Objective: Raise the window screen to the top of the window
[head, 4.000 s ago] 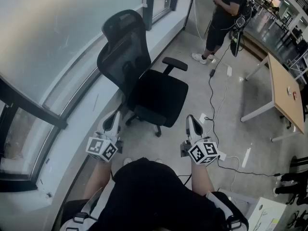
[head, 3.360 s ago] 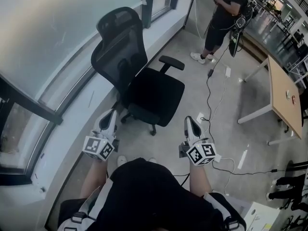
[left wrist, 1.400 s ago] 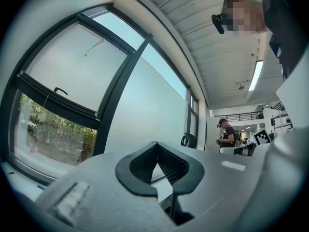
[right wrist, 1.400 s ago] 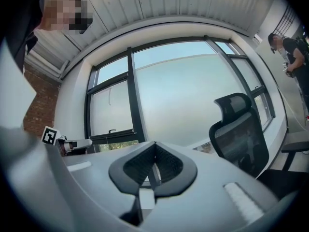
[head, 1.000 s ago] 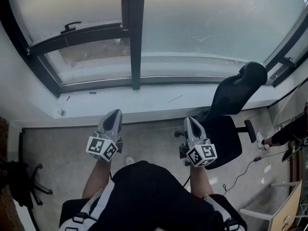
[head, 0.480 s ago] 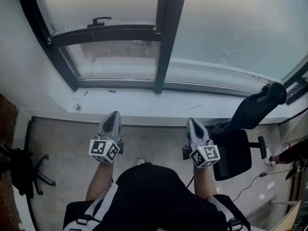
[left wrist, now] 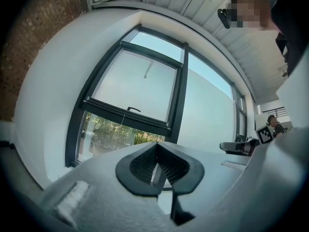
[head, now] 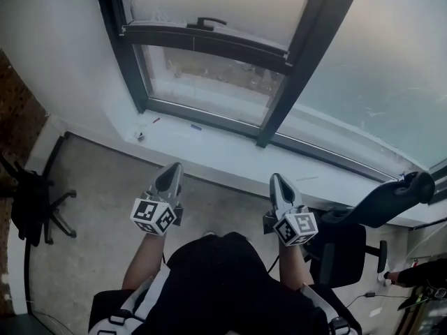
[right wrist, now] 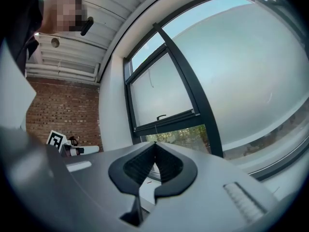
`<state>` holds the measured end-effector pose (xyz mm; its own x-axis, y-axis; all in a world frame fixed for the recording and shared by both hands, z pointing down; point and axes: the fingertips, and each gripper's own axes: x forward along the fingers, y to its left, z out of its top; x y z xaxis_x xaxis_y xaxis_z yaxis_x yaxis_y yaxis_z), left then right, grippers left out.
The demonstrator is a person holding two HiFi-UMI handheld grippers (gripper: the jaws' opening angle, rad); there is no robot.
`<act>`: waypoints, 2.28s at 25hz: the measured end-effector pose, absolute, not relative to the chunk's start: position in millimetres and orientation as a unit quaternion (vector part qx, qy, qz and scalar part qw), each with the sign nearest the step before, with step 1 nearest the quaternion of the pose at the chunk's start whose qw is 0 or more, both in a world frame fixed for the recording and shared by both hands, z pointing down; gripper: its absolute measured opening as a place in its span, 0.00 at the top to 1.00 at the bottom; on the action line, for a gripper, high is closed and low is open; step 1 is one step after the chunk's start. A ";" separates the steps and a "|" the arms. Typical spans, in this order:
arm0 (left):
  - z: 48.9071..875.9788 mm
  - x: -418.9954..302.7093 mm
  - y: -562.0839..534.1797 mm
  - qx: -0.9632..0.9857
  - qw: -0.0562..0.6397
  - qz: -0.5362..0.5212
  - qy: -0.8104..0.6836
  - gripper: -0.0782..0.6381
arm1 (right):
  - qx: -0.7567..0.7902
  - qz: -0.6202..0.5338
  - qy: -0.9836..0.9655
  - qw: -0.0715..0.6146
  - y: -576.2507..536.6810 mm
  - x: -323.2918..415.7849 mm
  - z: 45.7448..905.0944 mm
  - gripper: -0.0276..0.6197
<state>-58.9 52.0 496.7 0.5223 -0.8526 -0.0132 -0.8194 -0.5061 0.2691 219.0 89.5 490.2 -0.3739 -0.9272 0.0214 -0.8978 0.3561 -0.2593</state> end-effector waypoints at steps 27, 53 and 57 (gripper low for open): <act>503.5 -140.2 -72.9 0.800 0.103 -0.073 -0.586 0.88 | -0.463 -0.144 0.873 0.054 -130.7 149.2 505.8 0.95; 480.1 -125.3 -295.3 0.879 0.056 -0.059 -0.469 0.88 | -0.564 -0.107 0.818 0.041 -287.8 156.4 493.4 0.95; 467.7 -120.7 -336.6 0.911 0.015 -0.034 -0.410 0.88 | -0.581 -0.102 0.806 0.048 -305.2 135.2 483.7 0.95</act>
<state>-120.7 -336.6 467.7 0.6614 -0.7483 -0.0503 -0.7463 -0.6633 0.0548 135.2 -305.2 483.7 -0.3205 -0.9463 0.0418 -0.9268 0.3042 -0.2202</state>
